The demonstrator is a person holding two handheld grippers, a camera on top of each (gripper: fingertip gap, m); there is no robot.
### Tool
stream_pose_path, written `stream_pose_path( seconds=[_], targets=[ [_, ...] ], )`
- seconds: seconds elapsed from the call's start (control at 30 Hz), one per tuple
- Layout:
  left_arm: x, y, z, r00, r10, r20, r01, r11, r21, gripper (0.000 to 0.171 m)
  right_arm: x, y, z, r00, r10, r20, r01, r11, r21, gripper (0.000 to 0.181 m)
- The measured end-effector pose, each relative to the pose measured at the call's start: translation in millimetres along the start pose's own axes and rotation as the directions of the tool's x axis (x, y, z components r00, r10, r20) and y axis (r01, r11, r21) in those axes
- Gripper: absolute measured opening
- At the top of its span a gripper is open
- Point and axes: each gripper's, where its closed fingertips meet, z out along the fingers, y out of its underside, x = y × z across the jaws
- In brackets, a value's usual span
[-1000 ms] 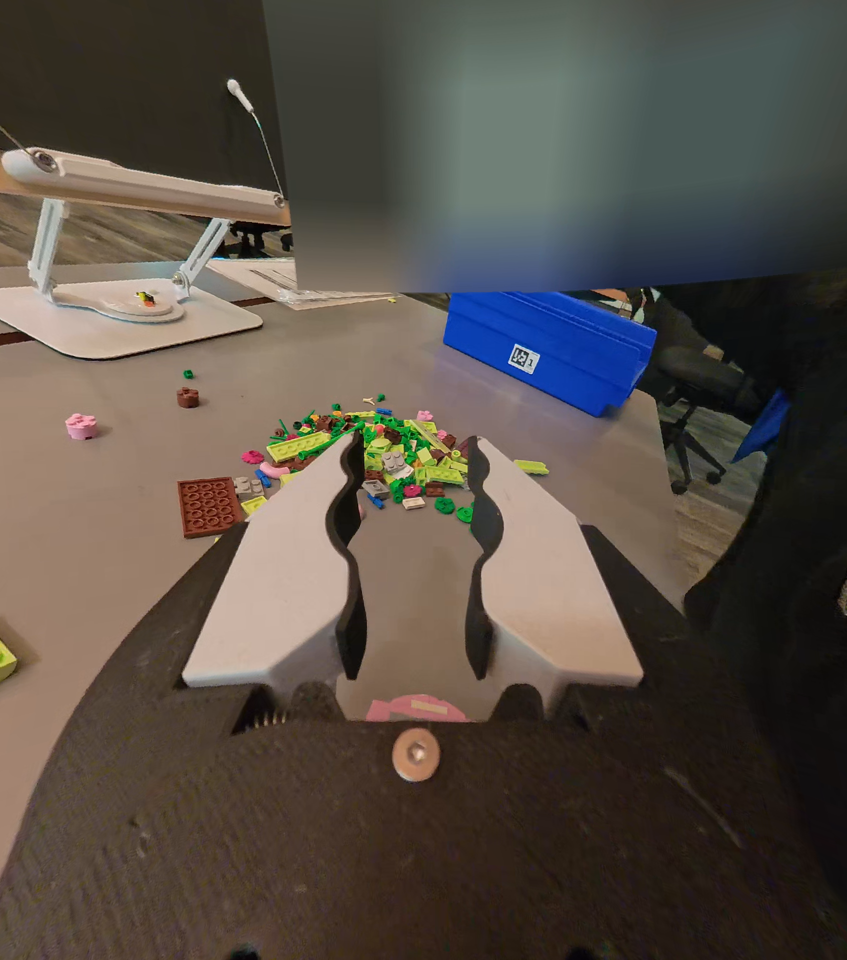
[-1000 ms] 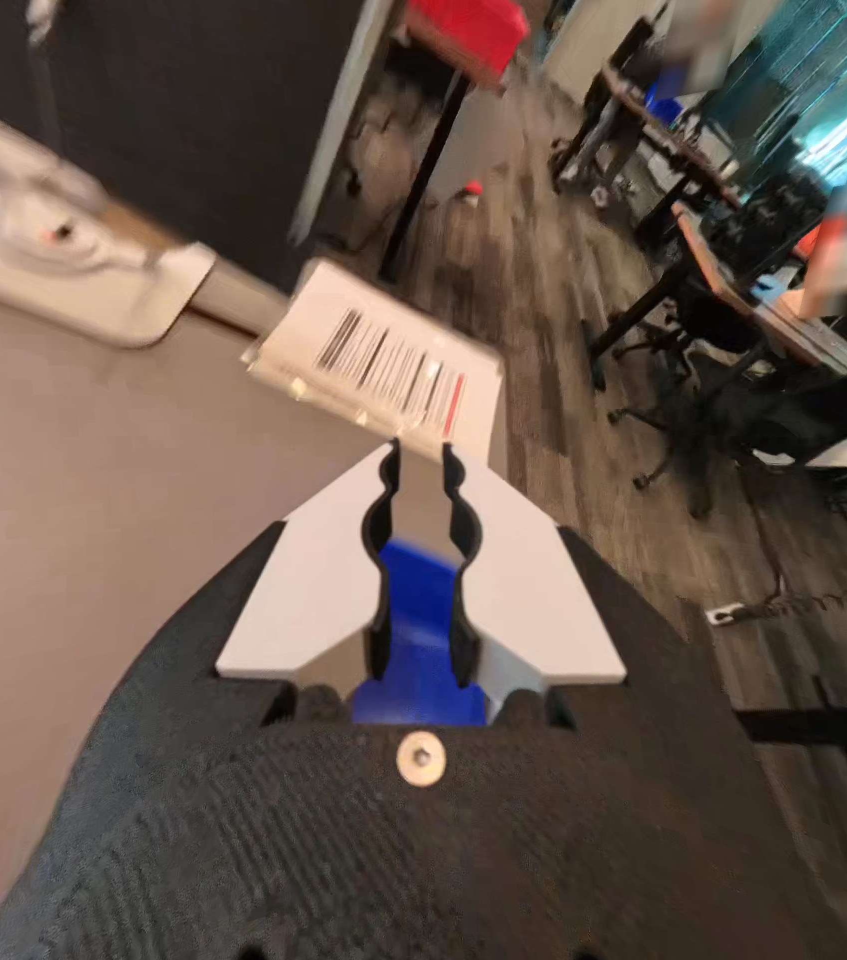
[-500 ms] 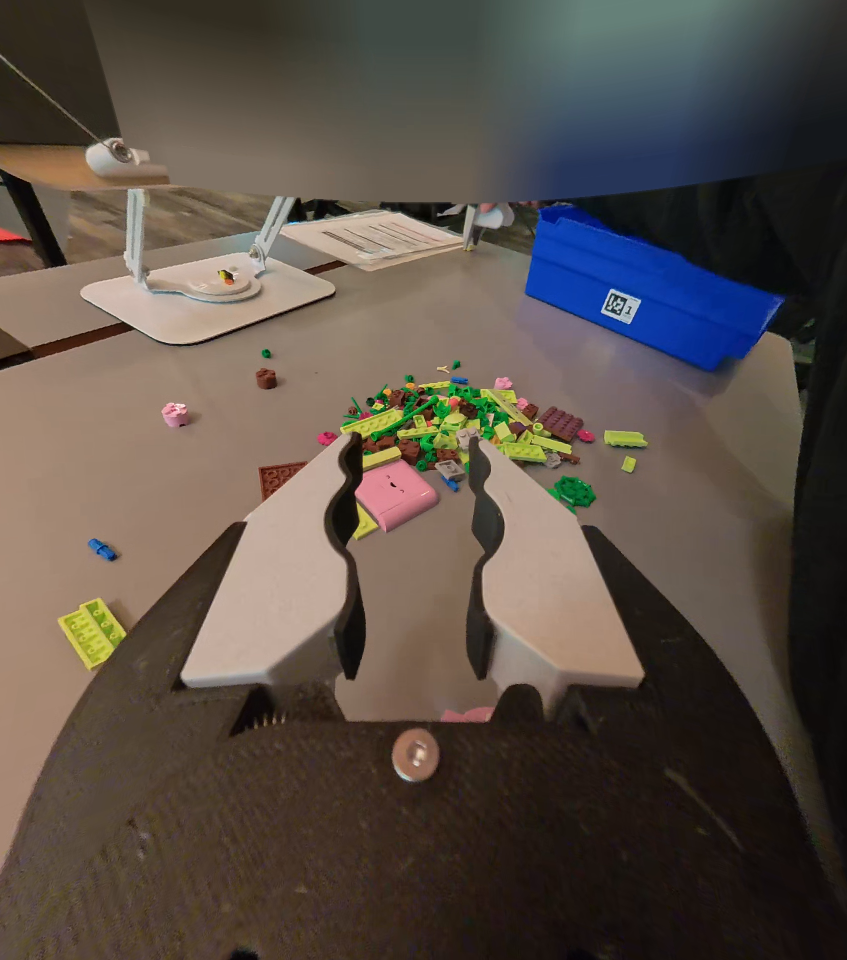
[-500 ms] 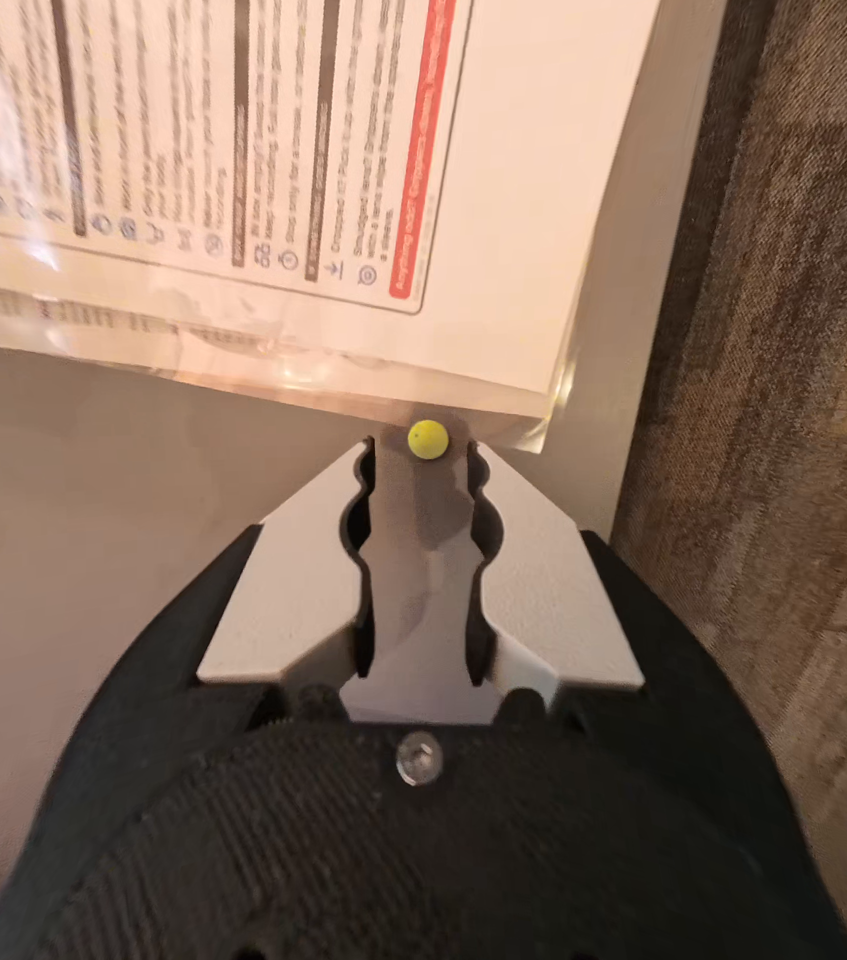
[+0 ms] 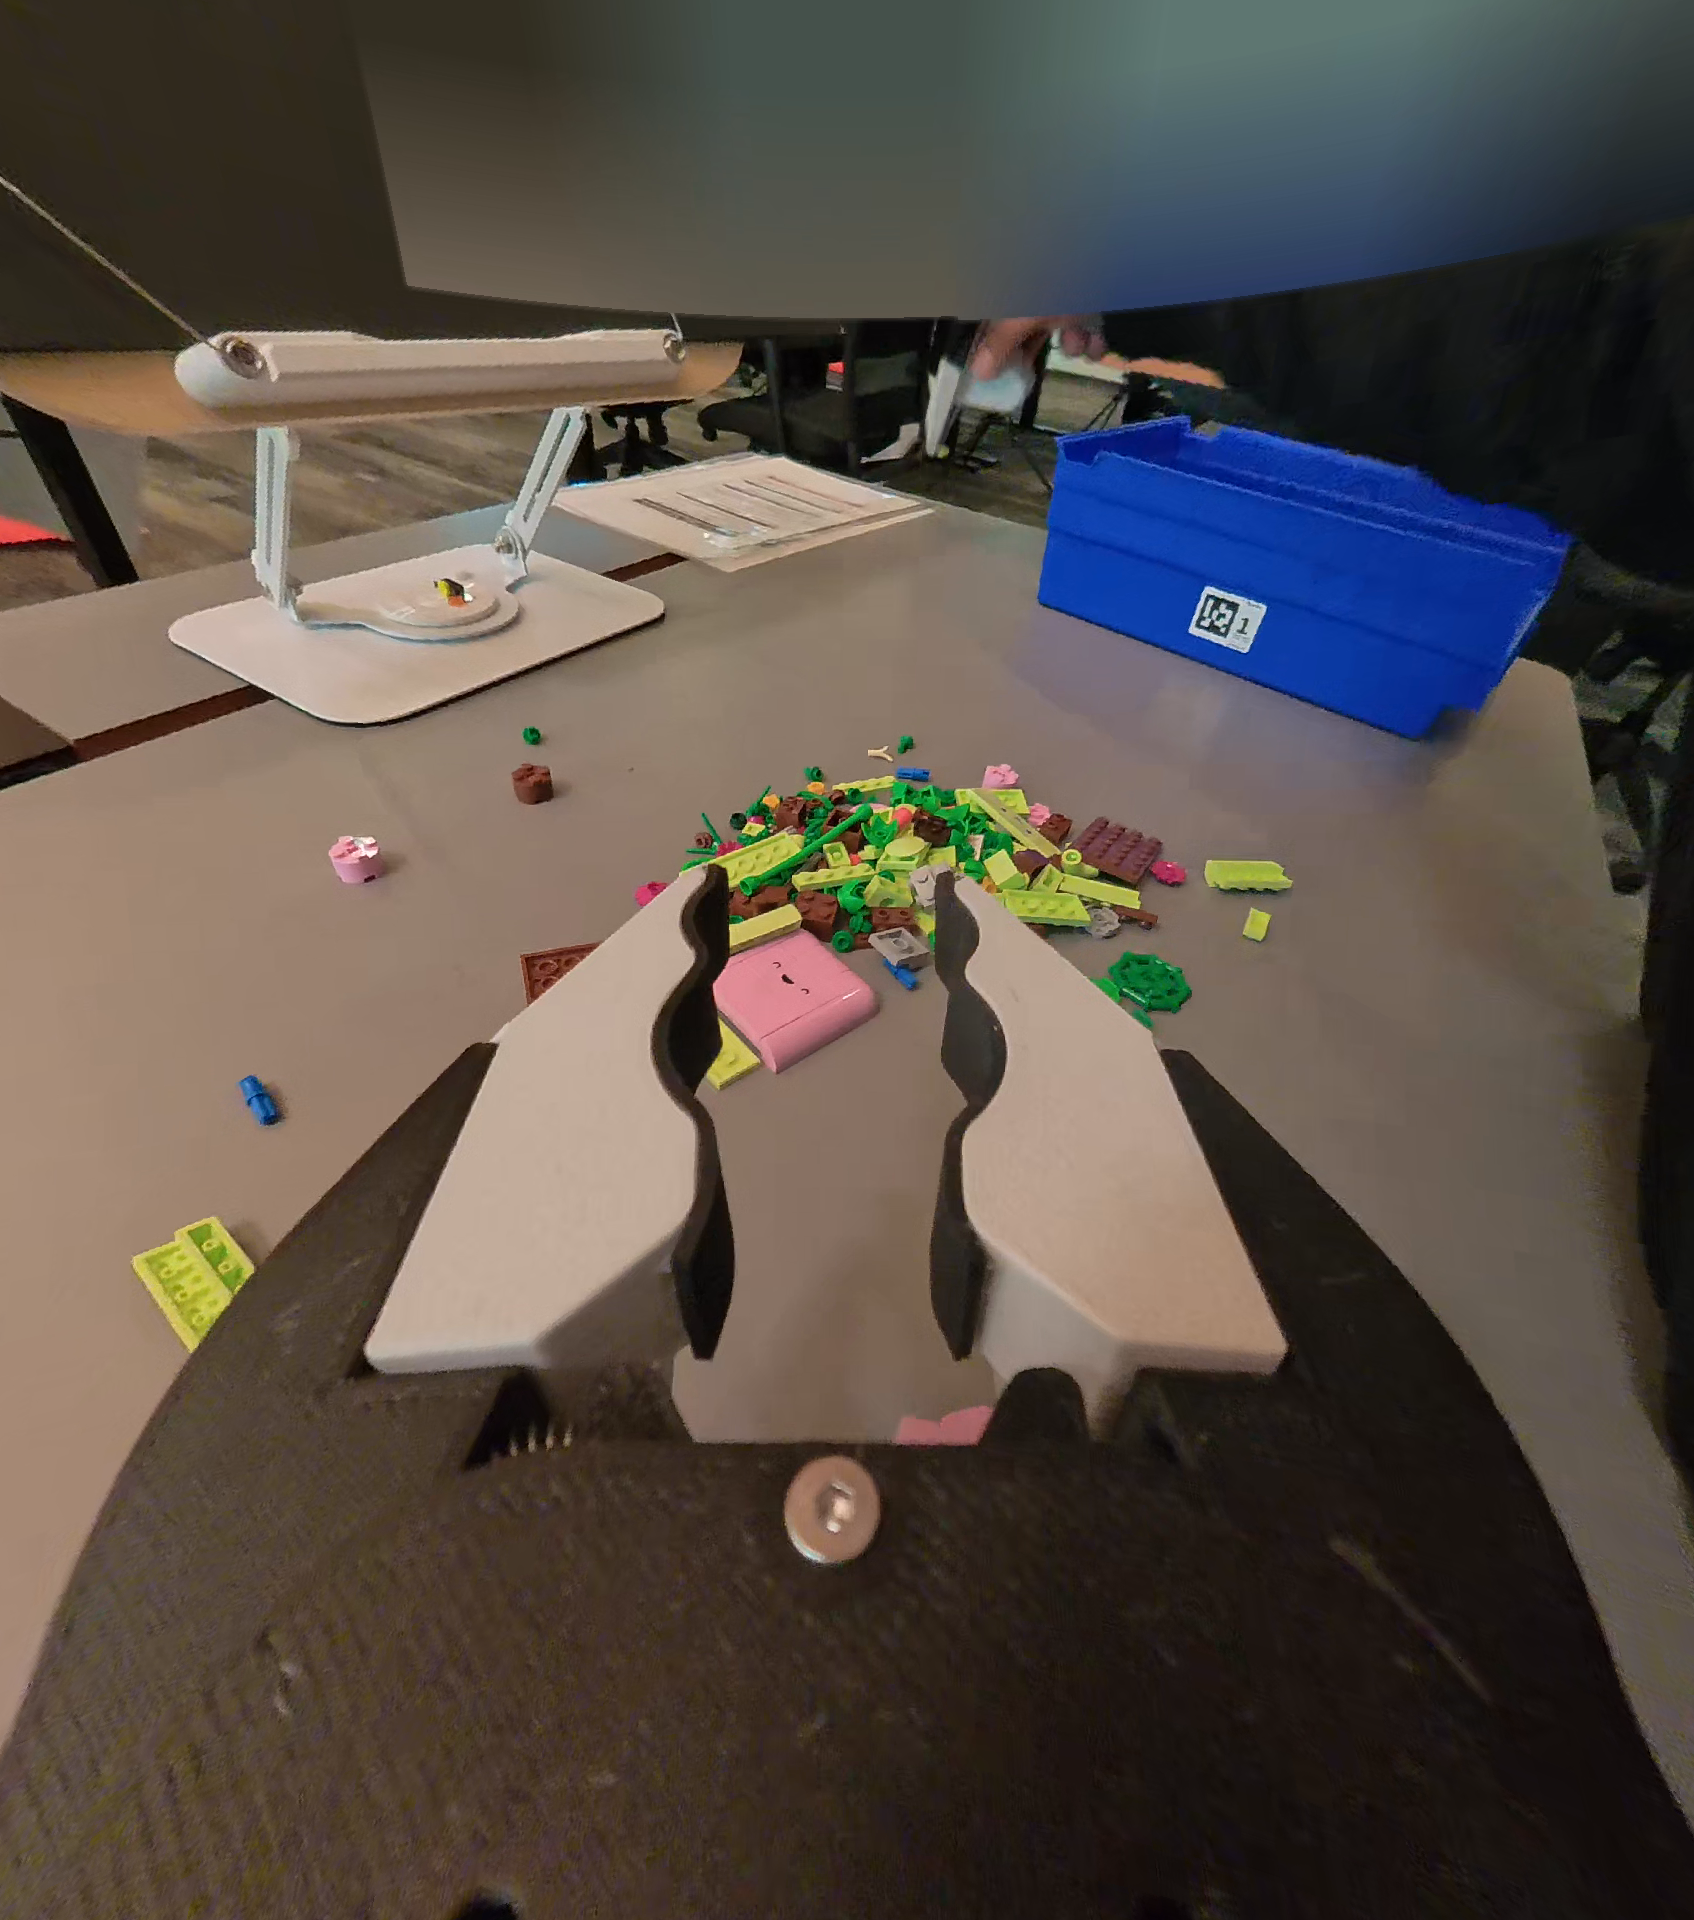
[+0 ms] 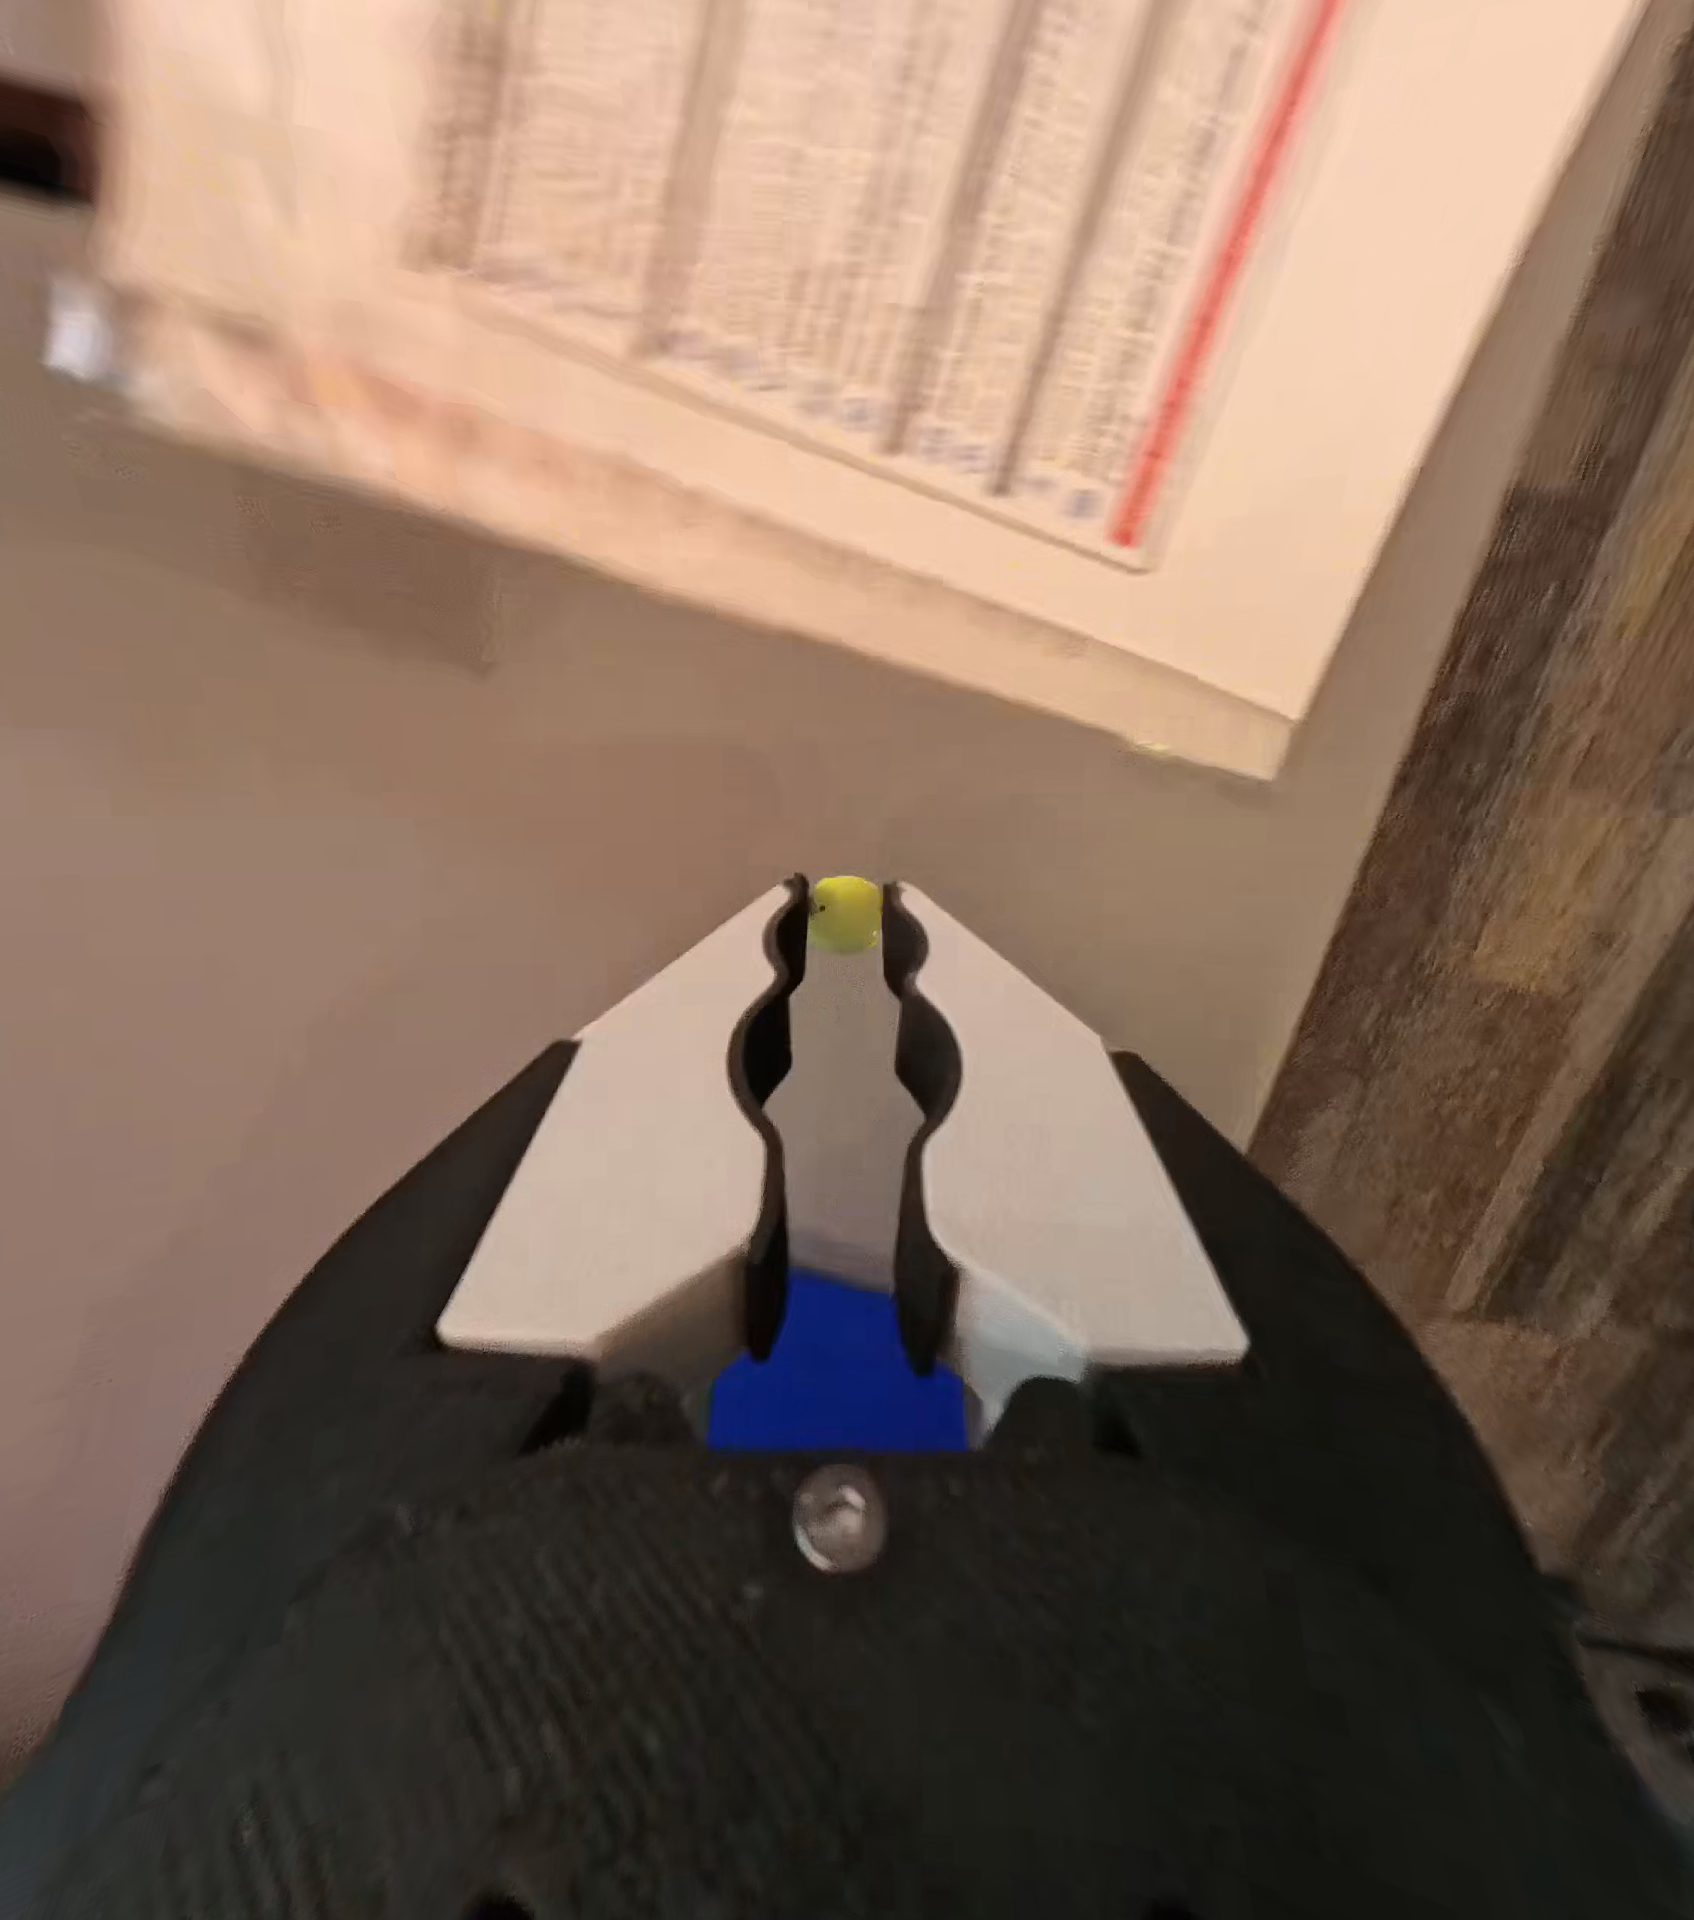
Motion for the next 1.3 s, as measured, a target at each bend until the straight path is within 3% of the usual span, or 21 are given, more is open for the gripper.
stream_pose_path(
  seconds=[0.13, 0.23, 0.33, 0.43, 0.57, 0.67, 0.83, 0.93, 1.0, 1.1, 1.3],
  targets=[
    [-3.0, 9.1, -2.1, 1.000, 0.000, 0.028, 0.001, 1.000, -0.015, 0.038, -126.4, 29.5, -58.6, 0.950, -0.311, 0.004, 0.309, 0.947, 0.089, 0.011],
    [-7.4, 11.1, -3.8, 0.997, 0.002, 0.071, -0.001, 1.000, -0.020, 0.039, -256.8, 61.3, -79.4, 0.855, -0.505, 0.119, 0.470, 0.851, 0.236, 0.011],
    [-21.1, 11.6, -8.9, 0.989, 0.013, 0.144, -0.010, 1.000, -0.022, 0.039, -376.3, 98.8, -64.0, 0.714, -0.660, 0.233, 0.569, 0.741, 0.357, 0.011],
    [-33.7, 5.7, -18.0, 0.980, -0.011, 0.198, 0.007, 1.000, 0.021, 0.039, -451.1, 120.5, -27.3, 0.627, -0.712, 0.315, 0.598, 0.700, 0.391, 0.011],
    [-52.8, 6.3, -33.2, 0.960, -0.035, 0.279, 0.024, 0.999, 0.043, 0.039, -485.9, 120.7, -14.1, 0.605, -0.737, 0.302, 0.610, 0.673, 0.419, 0.011],
    [-58.2, 6.8, -43.9, 0.952, -0.058, 0.301, 0.039, 0.997, 0.071, 0.037, -488.9, 120.2, -9.8, 0.612, -0.753, 0.244, 0.638, 0.651, 0.411, 0.011],
    [-45.4, 3.7, -48.5, 0.972, -0.060, 0.229, 0.037, 0.994, 0.105, 0.039, -492.5, 127.5, -10.5, 0.645, -0.715, 0.269, 0.585, 0.689, 0.428, 0.018],
    [-9.1, 2.1, -48.1, 0.997, 0.052, 0.053, -0.057, 0.993, 0.108, 0.051, -495.1, 130.5, -22.8, 0.668, -0.694, 0.270, 0.529, 0.698, 0.484, 0.023],
    [11.4, 15.8, -50.3, 0.994, 0.100, -0.049, -0.097, 0.994, 0.051, 0.060, -498.3, 132.1, -35.6, 0.672, -0.703, 0.233, 0.506, 0.666, 0.548, 0.024],
    [37.6, 47.3, -59.2, 0.985, 0.085, -0.150, -0.103, 0.988, -0.119, 0.081, -511.9, 138.9, -55.1, 0.663, -0.726, 0.184, 0.470, 0.594, 0.653, 0.022],
    [43.4, 85.7, -60.9, 0.982, 0.184, -0.044, -0.188, 0.922, -0.338, 0.085, -562.8, 171.8, -69.6, 0.592, -0.768, 0.244, 0.414, 0.549, 0.726, 0.022]
  ],
)
